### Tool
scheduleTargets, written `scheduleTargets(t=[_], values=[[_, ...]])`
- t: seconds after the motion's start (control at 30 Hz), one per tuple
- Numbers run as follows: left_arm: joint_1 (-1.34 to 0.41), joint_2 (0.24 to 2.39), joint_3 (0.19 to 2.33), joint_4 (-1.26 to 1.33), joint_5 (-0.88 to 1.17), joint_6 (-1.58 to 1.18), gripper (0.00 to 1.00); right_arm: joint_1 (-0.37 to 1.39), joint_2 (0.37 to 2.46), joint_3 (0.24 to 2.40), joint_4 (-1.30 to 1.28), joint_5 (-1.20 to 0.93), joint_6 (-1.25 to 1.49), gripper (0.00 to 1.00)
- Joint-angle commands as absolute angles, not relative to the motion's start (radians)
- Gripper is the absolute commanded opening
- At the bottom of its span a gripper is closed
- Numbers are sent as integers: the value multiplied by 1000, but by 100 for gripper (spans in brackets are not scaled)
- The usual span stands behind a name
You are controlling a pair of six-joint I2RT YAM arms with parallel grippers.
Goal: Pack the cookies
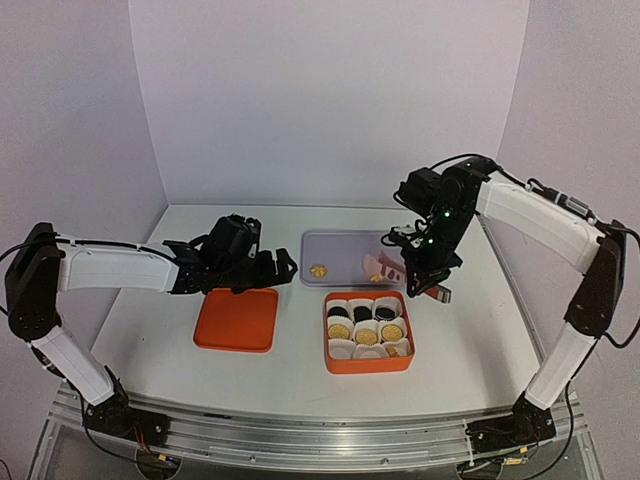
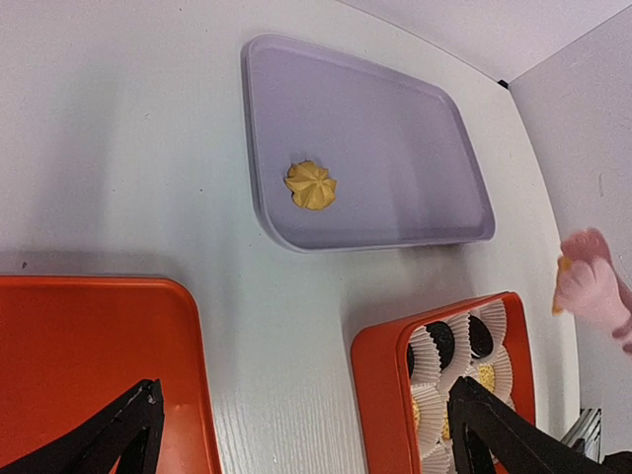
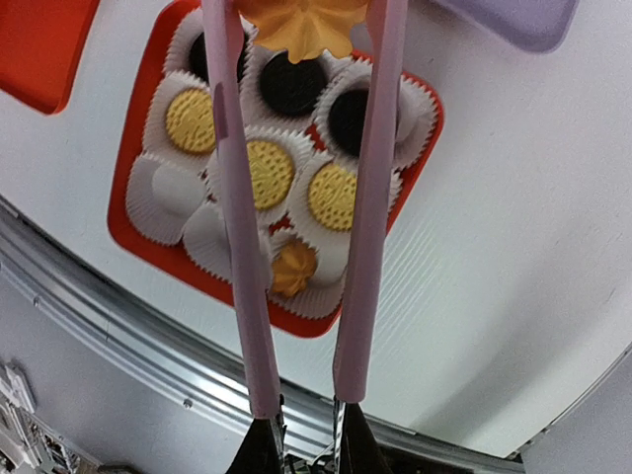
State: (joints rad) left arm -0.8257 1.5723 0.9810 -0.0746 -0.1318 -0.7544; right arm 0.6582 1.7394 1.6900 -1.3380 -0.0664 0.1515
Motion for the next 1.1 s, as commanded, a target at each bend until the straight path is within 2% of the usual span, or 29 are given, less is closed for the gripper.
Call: scheduleTargets(t=[0.0, 0.5, 1.07], values=[[-823, 1599, 1047, -51, -122, -725, 100, 737, 1628, 1627, -1702, -188, 224, 1], [-823, 1635, 1054, -42, -101, -748, 100, 832, 1571, 1394, -1787, -317, 254, 0], [-824, 1630, 1061, -73, -110, -753, 100, 834, 1613, 1321, -1703, -234, 223, 0]])
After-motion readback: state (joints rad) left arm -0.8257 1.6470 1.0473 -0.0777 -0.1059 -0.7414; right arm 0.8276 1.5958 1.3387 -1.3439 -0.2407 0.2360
